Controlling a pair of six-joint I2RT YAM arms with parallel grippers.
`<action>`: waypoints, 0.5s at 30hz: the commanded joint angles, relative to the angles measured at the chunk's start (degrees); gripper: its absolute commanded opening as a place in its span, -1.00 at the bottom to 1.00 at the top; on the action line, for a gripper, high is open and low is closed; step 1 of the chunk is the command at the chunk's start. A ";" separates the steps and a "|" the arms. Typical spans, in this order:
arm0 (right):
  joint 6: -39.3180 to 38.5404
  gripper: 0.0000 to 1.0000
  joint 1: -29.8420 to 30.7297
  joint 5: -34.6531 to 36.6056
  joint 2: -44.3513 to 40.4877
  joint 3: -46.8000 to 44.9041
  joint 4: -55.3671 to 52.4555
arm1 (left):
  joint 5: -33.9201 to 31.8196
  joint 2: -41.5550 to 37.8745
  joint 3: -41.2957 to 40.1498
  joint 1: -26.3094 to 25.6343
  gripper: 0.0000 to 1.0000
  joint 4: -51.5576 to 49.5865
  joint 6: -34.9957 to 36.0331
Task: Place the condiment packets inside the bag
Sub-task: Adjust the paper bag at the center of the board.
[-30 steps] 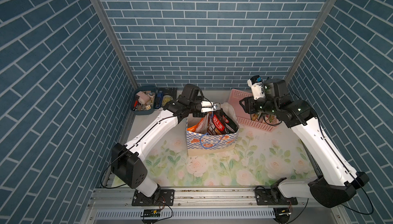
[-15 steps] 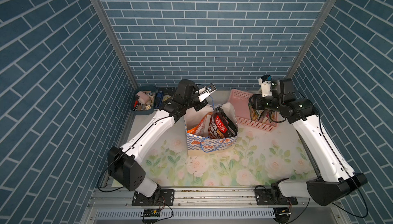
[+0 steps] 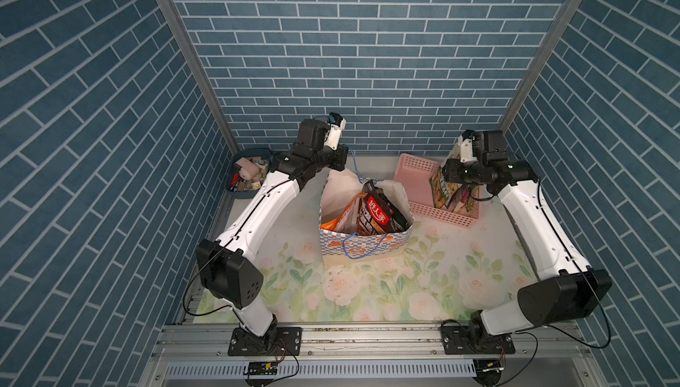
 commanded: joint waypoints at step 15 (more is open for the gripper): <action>-5.33 0.09 19.88 -21.98 -4.21 5.45 1.85 | 11.20 -2.25 -0.94 0.63 -1.00 16.35 -1.55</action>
